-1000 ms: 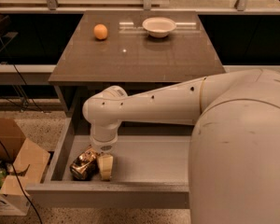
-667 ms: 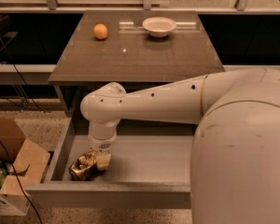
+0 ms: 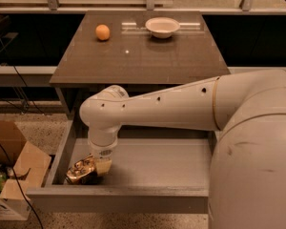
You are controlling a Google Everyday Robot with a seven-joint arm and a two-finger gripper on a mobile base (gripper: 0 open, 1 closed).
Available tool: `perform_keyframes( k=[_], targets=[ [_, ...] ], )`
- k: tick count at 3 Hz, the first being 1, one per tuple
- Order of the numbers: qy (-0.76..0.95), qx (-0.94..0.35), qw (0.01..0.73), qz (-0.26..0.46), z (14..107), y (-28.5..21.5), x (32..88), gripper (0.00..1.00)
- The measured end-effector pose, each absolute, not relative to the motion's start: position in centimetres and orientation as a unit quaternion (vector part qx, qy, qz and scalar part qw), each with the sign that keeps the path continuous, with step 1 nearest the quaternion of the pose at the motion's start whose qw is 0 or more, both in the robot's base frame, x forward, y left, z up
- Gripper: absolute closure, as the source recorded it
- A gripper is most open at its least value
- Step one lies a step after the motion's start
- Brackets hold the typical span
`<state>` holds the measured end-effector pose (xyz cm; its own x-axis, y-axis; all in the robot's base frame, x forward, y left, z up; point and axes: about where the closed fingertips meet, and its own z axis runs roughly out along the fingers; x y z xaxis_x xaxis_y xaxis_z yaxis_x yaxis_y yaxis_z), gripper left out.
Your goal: Pick orange can from top drawer and place on counter
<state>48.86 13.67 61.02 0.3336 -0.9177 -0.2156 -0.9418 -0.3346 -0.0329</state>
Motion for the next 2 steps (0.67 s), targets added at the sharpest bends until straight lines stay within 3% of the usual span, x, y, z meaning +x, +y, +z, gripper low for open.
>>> perform_keyframes(
  k=[2],
  targets=[
    [0.569,-0.787,0.160,0.176,67.1,12.7,47.0,1.00]
  ],
)
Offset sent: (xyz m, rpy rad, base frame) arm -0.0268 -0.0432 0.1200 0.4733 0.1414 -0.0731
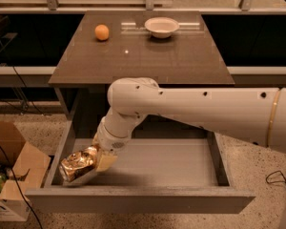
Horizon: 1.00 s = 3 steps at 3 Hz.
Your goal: Pick orange can from top drawer and place on counter
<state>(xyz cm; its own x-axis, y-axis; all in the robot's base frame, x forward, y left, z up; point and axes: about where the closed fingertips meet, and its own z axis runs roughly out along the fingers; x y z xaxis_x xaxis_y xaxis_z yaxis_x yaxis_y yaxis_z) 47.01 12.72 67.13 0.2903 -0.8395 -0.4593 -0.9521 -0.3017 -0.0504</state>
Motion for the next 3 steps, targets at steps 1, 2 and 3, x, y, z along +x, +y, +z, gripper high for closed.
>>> perform_keyframes(
  k=[1,2,3],
  targets=[
    [0.580,-0.759,0.193,0.224,70.3,9.8,47.3,1.00],
    [0.609,-0.728,0.211,0.232,73.9,5.8,48.5,1.00],
    [0.623,-0.720,0.221,0.212,77.8,3.6,49.3,1.00]
  ],
)
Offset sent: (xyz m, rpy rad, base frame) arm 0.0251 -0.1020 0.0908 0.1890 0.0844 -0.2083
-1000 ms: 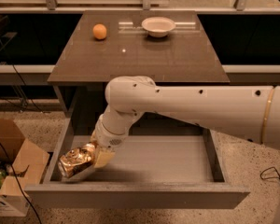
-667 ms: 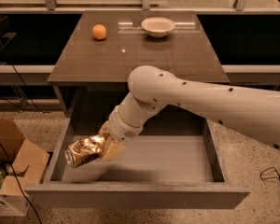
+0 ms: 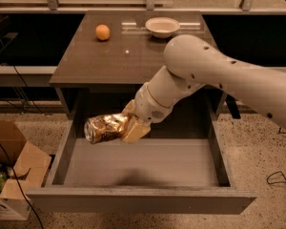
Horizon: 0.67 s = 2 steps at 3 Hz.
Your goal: Pick orange can from top drawer and place on counter
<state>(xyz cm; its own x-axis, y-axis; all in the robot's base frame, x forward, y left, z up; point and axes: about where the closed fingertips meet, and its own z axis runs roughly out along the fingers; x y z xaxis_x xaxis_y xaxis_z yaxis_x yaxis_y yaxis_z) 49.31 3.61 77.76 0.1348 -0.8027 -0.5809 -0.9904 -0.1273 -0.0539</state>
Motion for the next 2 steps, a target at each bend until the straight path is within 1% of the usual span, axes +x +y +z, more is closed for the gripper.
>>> perform_keyframes(
  k=[1,2],
  targets=[
    [0.625,-0.709,0.258,0.203,83.14,1.17,50.19,1.00],
    [0.623,-0.708,0.265,0.201,84.01,1.15,50.48,1.00]
  ],
)
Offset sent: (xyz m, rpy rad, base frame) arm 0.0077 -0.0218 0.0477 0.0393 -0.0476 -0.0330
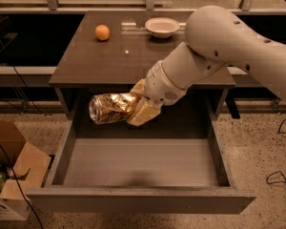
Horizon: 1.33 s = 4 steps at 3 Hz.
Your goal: Pick orange can from top drawer and place on counter
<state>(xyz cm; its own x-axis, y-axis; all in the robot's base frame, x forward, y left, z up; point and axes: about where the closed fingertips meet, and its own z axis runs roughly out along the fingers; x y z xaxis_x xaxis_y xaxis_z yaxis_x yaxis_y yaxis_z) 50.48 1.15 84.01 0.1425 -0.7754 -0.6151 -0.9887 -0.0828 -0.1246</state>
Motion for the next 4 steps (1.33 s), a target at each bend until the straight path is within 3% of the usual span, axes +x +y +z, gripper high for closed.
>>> perform_keyframes(
  k=[2,4],
  targets=[
    [0.656,-0.687,0.270,0.157,85.2,-1.0,54.5,1.00],
    [0.714,-0.635,0.283,0.083,87.2,-6.2,63.2,1.00]
  ],
)
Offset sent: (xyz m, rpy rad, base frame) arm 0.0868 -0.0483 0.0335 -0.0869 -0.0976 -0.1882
